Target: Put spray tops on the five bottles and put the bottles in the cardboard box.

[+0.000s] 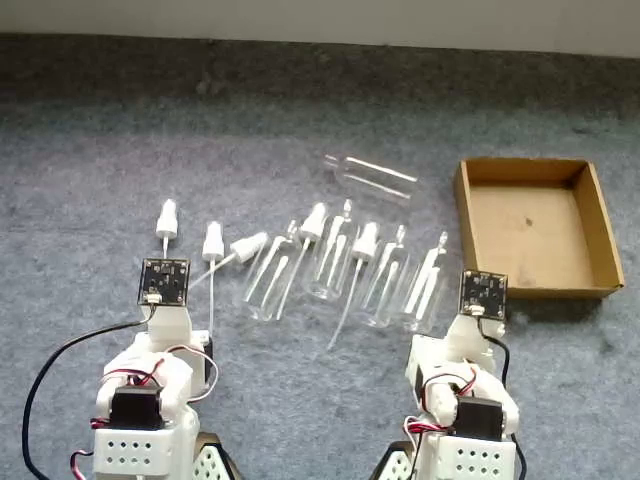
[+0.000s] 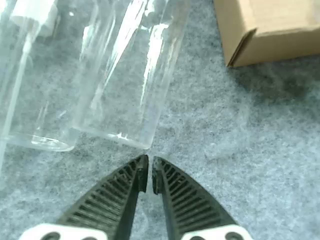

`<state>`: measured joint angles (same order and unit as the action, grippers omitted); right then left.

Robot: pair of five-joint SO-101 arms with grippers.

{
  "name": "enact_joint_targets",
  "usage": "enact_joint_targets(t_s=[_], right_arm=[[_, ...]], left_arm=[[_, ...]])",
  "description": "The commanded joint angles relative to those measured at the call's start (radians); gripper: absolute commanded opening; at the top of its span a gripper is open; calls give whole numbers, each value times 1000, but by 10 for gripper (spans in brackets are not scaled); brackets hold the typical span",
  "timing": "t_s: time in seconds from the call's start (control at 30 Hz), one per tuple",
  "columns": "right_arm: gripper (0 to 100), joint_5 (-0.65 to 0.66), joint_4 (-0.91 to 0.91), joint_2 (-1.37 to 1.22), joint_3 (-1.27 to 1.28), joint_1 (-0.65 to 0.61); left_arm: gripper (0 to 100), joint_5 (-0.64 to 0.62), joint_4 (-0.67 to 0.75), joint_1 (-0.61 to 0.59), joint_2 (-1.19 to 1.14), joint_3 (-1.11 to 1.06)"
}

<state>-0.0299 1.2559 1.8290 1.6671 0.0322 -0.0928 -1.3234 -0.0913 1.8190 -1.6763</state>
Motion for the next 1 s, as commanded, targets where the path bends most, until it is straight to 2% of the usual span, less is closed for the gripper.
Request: enact_joint_targets(t_s=[0.0, 0.33, 0.53, 0.7, 0.83, 0.9, 0.97], right_arm=[[15, -6, -2, 8, 133, 8], [15, -6, -5, 8, 134, 8], [15, -5, -7, 8, 130, 15], [18, -5, -10, 8, 124, 10], [19, 5, -139, 8, 124, 16], [19, 89, -205, 8, 124, 16], [19, 245, -259, 8, 127, 16]], left_arm=[[6, 5, -2, 13, 5, -19], [8, 8, 6, 15, 8, -18], [8, 8, 106, 12, 7, -19], [8, 8, 104, 10, 7, -19], [8, 8, 104, 10, 5, -19], [8, 8, 104, 10, 5, -19], [8, 8, 104, 10, 5, -19]])
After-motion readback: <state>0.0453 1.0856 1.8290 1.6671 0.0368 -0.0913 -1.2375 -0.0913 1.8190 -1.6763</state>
